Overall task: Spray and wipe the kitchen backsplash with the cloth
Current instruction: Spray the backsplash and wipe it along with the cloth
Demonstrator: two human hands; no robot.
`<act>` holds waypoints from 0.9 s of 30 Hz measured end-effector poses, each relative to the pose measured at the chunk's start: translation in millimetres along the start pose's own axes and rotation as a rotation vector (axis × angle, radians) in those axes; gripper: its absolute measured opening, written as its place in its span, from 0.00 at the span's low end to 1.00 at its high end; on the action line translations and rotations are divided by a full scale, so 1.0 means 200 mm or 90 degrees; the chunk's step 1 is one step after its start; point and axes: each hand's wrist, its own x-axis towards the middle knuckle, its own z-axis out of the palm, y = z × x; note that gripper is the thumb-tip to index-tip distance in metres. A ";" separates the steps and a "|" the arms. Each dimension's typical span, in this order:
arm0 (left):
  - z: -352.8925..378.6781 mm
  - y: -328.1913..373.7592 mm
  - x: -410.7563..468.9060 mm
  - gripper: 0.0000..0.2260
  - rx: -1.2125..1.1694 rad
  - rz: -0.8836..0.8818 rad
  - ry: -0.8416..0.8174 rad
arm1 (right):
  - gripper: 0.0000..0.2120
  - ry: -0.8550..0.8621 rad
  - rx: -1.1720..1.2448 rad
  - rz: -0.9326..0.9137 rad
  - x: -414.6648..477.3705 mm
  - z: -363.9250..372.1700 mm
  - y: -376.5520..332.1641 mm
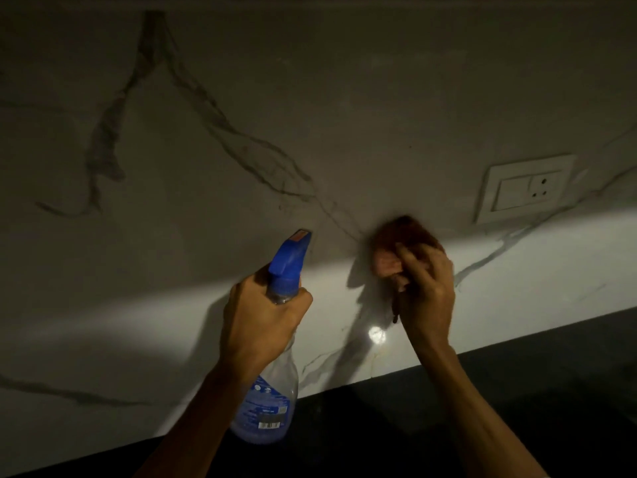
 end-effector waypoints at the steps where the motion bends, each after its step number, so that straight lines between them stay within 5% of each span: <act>1: 0.00 -0.01 0.00 0.05 0.001 0.001 0.006 | 0.25 0.035 0.042 0.092 0.00 0.00 -0.02; 4: 0.01 0.02 0.01 0.04 -0.003 0.000 0.006 | 0.25 0.052 0.077 0.161 -0.01 0.04 -0.10; 8: 0.03 0.06 0.04 0.08 -0.016 0.013 0.000 | 0.21 -0.039 -0.039 -0.169 0.10 0.07 -0.24; 10: 0.04 0.07 0.05 0.08 -0.024 0.023 -0.004 | 0.18 -0.012 -0.063 -0.224 0.29 0.05 -0.27; 17: 0.03 0.10 0.10 0.09 -0.025 0.034 0.017 | 0.12 0.253 0.051 0.150 0.78 -0.12 -0.21; 21: 0.05 0.10 0.10 0.03 -0.058 0.011 0.015 | 0.14 0.132 0.078 0.063 0.55 -0.04 -0.22; 27: 0.07 0.05 0.07 0.06 -0.081 -0.014 0.007 | 0.18 -0.113 -0.113 -0.319 0.11 0.07 -0.19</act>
